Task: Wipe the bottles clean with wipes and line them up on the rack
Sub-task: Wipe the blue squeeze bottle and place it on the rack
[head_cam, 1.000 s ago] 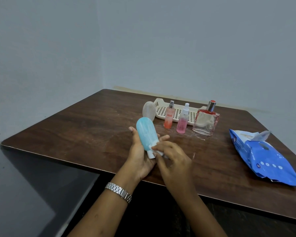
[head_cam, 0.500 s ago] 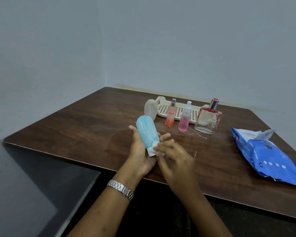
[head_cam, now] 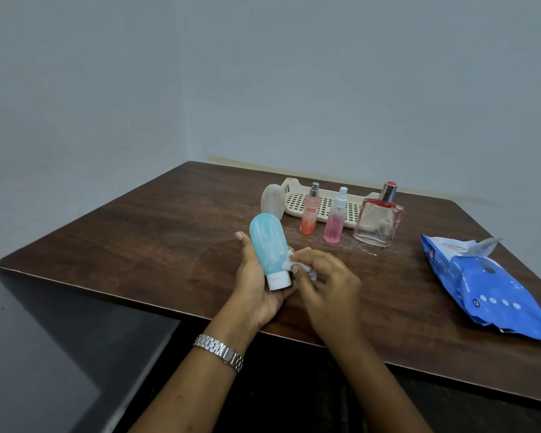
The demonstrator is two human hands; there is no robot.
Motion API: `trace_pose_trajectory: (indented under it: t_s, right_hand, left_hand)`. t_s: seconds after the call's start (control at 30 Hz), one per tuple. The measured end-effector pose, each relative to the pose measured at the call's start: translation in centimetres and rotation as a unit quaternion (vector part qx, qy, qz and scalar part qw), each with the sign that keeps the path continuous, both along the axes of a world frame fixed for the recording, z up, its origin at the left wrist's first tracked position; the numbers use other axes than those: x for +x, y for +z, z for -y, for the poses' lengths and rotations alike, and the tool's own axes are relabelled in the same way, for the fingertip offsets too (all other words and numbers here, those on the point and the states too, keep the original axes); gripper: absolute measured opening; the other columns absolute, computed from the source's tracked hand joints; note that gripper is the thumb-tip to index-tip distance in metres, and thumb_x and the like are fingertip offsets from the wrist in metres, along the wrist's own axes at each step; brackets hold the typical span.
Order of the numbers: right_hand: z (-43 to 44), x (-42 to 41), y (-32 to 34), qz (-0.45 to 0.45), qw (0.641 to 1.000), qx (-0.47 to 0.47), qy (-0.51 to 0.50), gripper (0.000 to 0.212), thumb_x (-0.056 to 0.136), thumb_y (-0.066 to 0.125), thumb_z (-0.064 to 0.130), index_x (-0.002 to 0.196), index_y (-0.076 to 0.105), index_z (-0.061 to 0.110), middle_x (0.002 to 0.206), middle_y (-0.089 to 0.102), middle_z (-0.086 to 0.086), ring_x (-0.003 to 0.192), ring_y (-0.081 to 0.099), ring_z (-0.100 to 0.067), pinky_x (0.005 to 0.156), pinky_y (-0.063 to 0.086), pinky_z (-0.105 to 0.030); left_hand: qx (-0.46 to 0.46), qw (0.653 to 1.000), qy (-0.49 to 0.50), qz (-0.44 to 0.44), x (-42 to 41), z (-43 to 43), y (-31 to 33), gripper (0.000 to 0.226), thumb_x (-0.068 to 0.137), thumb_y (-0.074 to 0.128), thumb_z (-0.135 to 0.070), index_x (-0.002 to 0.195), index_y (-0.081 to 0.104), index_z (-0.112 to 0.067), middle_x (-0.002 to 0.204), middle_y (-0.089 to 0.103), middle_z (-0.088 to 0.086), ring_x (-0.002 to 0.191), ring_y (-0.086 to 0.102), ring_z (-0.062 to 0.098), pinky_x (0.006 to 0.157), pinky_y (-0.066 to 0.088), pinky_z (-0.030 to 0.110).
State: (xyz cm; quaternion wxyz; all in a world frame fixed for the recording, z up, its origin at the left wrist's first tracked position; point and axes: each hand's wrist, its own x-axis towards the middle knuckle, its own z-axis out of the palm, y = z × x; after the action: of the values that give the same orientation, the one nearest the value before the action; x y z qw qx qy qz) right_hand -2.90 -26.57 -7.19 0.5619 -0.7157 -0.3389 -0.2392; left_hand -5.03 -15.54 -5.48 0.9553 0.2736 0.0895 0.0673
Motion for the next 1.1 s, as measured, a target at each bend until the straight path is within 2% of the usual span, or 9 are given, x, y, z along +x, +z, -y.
trace_pose_trajectory:
  t_s: [0.13, 0.3, 0.37, 0.5, 0.63, 0.73, 0.87, 1.0, 1.1]
  right_hand:
    - [0.1, -1.1, -0.4, 0.001, 1.0, 0.009, 0.025, 0.019, 0.08, 0.068, 0.005, 0.094, 0.073, 0.017, 0.097, 0.063, 0.025, 0.095, 0.063, 0.002, 0.08, 0.056, -0.029]
    - [0.3, -0.5, -0.2, -0.007, 1.0, 0.001, -0.014, 0.021, 0.078, 0.069, 0.001, 0.089, 0.073, 0.018, 0.091, 0.064, 0.021, 0.087, 0.064, 0.001, 0.073, 0.057, -0.032]
    - [-0.2, -0.9, 0.0, -0.005, 0.999, 0.011, -0.033, 0.019, 0.079, 0.067, 0.002, 0.09, 0.073, 0.016, 0.091, 0.065, 0.017, 0.087, 0.063, 0.001, 0.074, 0.056, -0.028]
    - [-0.3, -1.7, -0.2, 0.009, 1.0, 0.024, -0.012, 0.018, 0.079, 0.063, 0.005, 0.09, 0.073, 0.015, 0.095, 0.061, 0.026, 0.091, 0.063, 0.004, 0.078, 0.053, -0.018]
    - [0.2, -0.8, 0.0, 0.005, 1.0, 0.004, -0.017, 0.019, 0.078, 0.065, 0.005, 0.088, 0.072, 0.018, 0.092, 0.067, 0.014, 0.087, 0.065, -0.003, 0.074, 0.057, -0.033]
    - [-0.4, -1.0, 0.2, 0.008, 0.999, 0.005, -0.049, 0.02, 0.079, 0.068, 0.0, 0.09, 0.072, 0.016, 0.093, 0.069, 0.005, 0.087, 0.064, -0.004, 0.076, 0.055, -0.025]
    - [-0.1, -1.5, 0.0, 0.046, 0.998, -0.015, -0.048, 0.019, 0.076, 0.067, 0.0, 0.087, 0.073, 0.015, 0.091, 0.065, 0.012, 0.088, 0.061, 0.005, 0.077, 0.047, -0.007]
    - [0.3, -0.4, 0.8, 0.048, 0.996, -0.036, -0.07, 0.021, 0.074, 0.069, -0.005, 0.085, 0.072, 0.013, 0.084, 0.063, 0.013, 0.083, 0.058, 0.002, 0.074, 0.041, -0.002]
    - [-0.1, -0.7, 1.2, 0.063, 0.995, -0.018, -0.077, 0.018, 0.076, 0.064, -0.001, 0.088, 0.071, 0.01, 0.087, 0.064, 0.01, 0.086, 0.058, 0.0, 0.077, 0.041, -0.002]
  left_hand:
    - [0.027, 1.0, 0.002, -0.007, -0.2, -0.1, -0.3, 0.086, 0.081, 0.02, -0.08, 0.088, 0.053, -0.002, 0.091, 0.072, 0.023, 0.07, 0.071, 0.03, 0.058, 0.059, 0.041]
    - [0.047, 0.999, -0.001, -0.004, 0.0, 0.0, -0.2, 0.084, 0.083, 0.02, -0.079, 0.086, 0.053, -0.002, 0.093, 0.071, 0.025, 0.074, 0.072, 0.029, 0.063, 0.059, 0.039]
    - [0.037, 0.999, -0.005, -0.004, 0.0, 0.0, -0.1, 0.081, 0.084, 0.023, -0.078, 0.089, 0.052, -0.002, 0.095, 0.07, 0.027, 0.075, 0.072, 0.03, 0.063, 0.059, 0.04]
    - [0.039, 0.999, -0.005, -0.019, -0.4, -0.1, -0.3, 0.08, 0.085, 0.025, -0.076, 0.095, 0.05, -0.001, 0.096, 0.07, 0.028, 0.075, 0.072, 0.032, 0.062, 0.06, 0.04]
    - [0.053, 0.998, 0.0, -0.044, -0.3, 0.1, -0.1, 0.085, 0.083, 0.024, -0.079, 0.096, 0.053, 0.0, 0.103, 0.068, 0.028, 0.074, 0.071, 0.031, 0.061, 0.059, 0.04]
    - [0.04, 0.997, 0.005, -0.06, -0.1, 0.0, 0.0, 0.094, 0.081, 0.025, -0.08, 0.111, 0.056, 0.004, 0.117, 0.064, 0.027, 0.079, 0.069, 0.031, 0.063, 0.059, 0.04]
    - [0.051, 0.997, 0.004, -0.057, -0.2, -0.3, -0.3, 0.087, 0.085, 0.025, -0.076, 0.111, 0.056, 0.001, 0.1, 0.071, 0.023, 0.073, 0.071, 0.028, 0.062, 0.059, 0.039]
    - [0.104, 0.992, 0.03, -0.066, -0.1, 0.1, -0.4, 0.072, 0.088, 0.03, -0.069, 0.1, 0.059, -0.005, 0.076, 0.071, 0.014, 0.067, 0.069, 0.026, 0.058, 0.058, 0.044]
    - [0.137, 0.987, 0.044, -0.065, -0.1, 0.3, -0.5, 0.068, 0.09, 0.031, -0.066, 0.104, 0.062, -0.006, 0.079, 0.071, 0.013, 0.07, 0.069, 0.025, 0.057, 0.059, 0.042]
